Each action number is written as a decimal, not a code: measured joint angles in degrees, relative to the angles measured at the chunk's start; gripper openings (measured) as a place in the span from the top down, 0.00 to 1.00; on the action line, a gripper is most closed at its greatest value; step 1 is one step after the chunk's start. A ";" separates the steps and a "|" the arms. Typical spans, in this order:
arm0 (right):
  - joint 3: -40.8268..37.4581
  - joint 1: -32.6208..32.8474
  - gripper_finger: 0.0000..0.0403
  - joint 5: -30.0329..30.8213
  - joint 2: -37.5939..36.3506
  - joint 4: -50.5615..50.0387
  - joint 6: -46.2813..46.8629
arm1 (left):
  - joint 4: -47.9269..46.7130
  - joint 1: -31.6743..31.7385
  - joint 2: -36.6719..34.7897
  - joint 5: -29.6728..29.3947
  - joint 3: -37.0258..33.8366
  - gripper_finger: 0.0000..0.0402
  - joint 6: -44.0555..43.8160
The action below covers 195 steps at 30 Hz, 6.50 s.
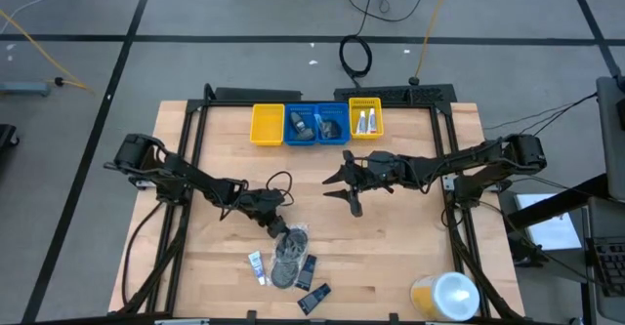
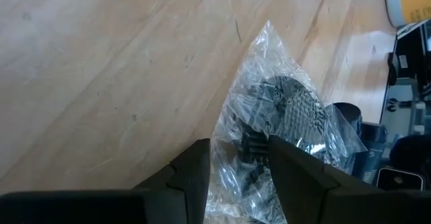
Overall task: Pick & Place Travel size toiletries
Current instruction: Put the black hairbrush into the right blue bin
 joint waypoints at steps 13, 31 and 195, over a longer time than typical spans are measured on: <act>0.00 -0.02 0.64 0.02 0.00 -0.02 0.00 | -0.27 0.00 0.11 3.04 -0.07 0.97 3.93; 0.00 -0.02 0.64 0.00 0.02 -0.13 0.00 | -0.27 0.00 -3.93 -0.10 2.42 1.00 10.72; 0.02 -21.74 0.94 20.84 0.07 -2.61 4.30 | -34.34 2.56 -19.17 -32.15 28.17 0.67 46.75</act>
